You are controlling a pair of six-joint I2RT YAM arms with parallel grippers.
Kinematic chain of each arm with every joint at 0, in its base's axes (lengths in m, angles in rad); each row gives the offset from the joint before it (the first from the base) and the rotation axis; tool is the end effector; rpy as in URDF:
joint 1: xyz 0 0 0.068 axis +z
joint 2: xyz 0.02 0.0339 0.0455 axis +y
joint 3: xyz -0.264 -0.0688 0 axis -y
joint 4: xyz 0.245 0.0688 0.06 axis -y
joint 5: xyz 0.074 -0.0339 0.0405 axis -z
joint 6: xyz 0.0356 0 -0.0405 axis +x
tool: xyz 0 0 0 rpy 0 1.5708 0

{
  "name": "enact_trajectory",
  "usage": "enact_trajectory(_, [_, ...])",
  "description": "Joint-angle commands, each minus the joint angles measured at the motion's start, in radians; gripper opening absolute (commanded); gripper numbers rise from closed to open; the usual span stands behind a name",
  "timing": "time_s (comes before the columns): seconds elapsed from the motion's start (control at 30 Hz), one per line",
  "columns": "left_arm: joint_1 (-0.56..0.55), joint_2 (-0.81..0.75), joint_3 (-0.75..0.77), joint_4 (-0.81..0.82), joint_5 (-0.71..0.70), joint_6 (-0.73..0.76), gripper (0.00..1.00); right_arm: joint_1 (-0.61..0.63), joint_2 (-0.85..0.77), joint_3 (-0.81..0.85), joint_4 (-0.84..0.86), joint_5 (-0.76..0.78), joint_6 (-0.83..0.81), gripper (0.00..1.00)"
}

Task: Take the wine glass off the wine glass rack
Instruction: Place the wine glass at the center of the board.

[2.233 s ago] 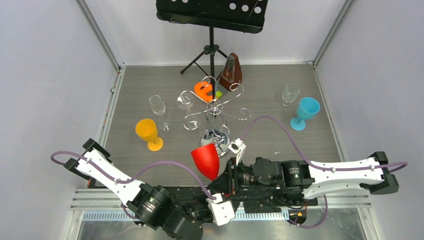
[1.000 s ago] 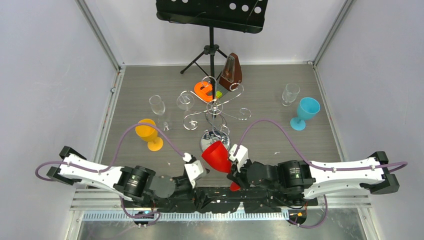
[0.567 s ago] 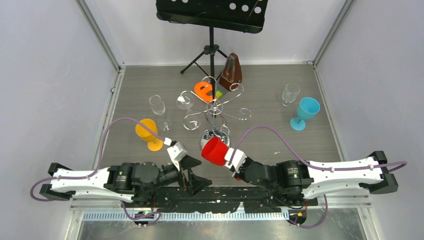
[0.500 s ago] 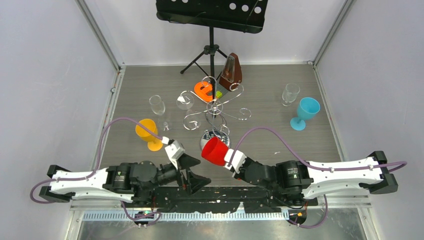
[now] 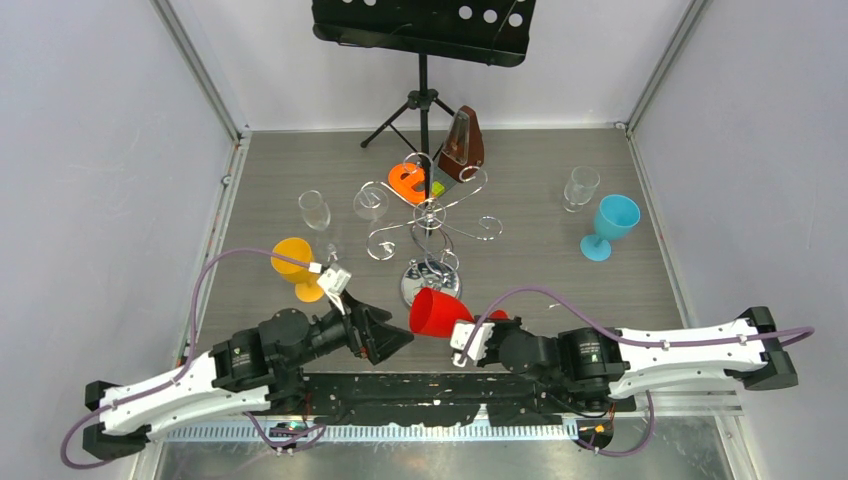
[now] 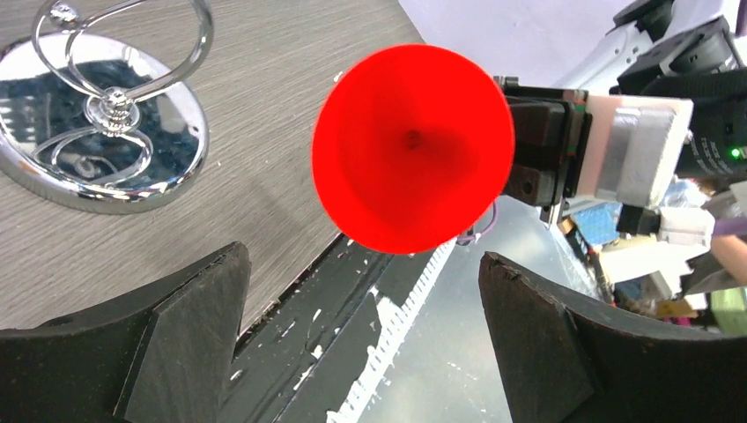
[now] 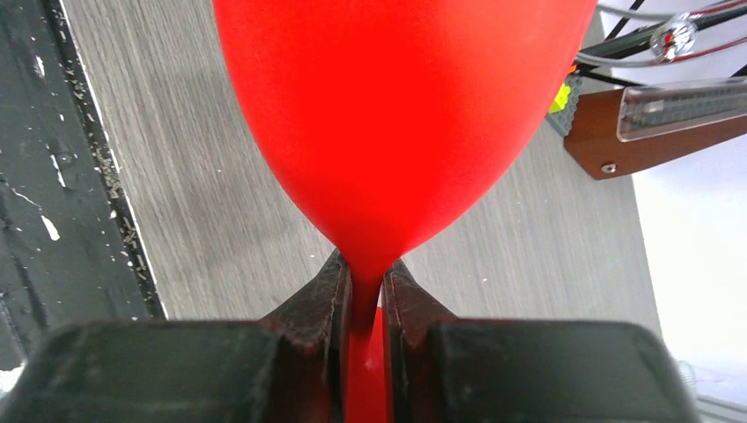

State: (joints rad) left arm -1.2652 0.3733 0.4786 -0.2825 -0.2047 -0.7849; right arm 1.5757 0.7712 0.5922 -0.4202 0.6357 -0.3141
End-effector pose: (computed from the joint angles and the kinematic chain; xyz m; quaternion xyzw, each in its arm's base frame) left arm 0.0426 -0.1110 0.2760 0.1178 0.7566 -0.5050 0.3983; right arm 0.0203 0.1673 0.2550 -0.5953 0.6104 0.0384 0.5212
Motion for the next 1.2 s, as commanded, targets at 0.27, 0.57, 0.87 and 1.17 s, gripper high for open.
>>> enact_trajectory(0.27, [0.188,-0.027,-0.068,0.127,0.246,-0.136,0.97,0.007,-0.034,-0.020,0.193,-0.032,-0.223,0.06])
enact_trajectory(0.57, [0.236,-0.013,-0.102,0.147,0.304,-0.179,0.80,0.013,0.013,0.001,0.258,-0.057,-0.271,0.06])
enact_trajectory(0.87, [0.258,-0.024,-0.123,0.145,0.322,-0.207,0.48,0.043,0.100,0.020,0.262,0.019,-0.285,0.06])
enact_trajectory(1.17, [0.260,-0.044,-0.122,0.111,0.330,-0.205,0.08,0.053,0.112,0.020,0.300,0.068,-0.287,0.06])
